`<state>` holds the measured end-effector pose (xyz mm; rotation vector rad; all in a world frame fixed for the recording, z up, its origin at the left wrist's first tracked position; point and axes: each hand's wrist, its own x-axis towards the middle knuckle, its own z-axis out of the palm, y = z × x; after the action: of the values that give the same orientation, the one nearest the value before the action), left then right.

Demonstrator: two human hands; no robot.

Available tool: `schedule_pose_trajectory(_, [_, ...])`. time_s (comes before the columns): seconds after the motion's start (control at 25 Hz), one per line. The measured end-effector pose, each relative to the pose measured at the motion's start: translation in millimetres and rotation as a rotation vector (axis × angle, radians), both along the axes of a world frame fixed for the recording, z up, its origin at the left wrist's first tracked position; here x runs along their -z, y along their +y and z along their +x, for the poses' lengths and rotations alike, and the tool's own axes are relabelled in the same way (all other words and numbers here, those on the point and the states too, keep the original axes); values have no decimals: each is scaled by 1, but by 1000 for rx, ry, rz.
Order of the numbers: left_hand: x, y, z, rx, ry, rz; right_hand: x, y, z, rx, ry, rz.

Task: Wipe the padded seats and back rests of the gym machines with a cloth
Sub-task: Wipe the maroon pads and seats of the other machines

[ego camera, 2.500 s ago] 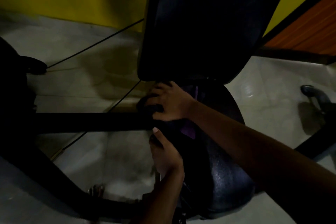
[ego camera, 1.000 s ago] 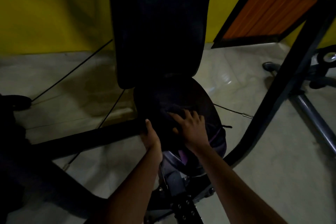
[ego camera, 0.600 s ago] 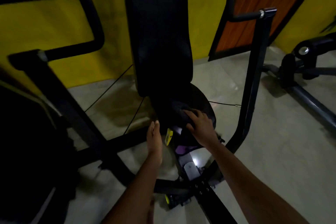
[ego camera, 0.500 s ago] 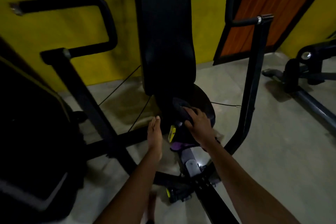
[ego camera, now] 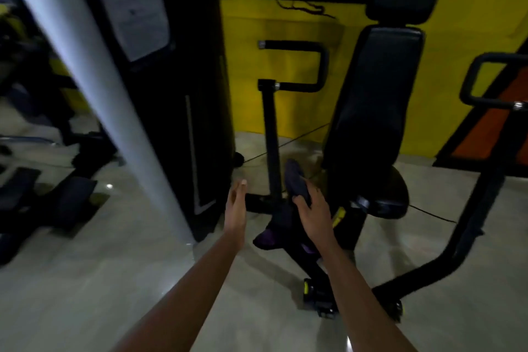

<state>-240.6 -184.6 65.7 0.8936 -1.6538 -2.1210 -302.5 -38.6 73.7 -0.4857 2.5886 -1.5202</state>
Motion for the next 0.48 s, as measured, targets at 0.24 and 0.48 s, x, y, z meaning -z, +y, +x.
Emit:
schedule_pose_trajectory(0.24, [-16, -111, 167, -367, 67, -43, -17, -127, 127, -277, -36, -139])
schedule_pose_trajectory(0.48, [-26, -203, 392, -599, 79, -105, -30, -246, 302, -573, -15, -154])
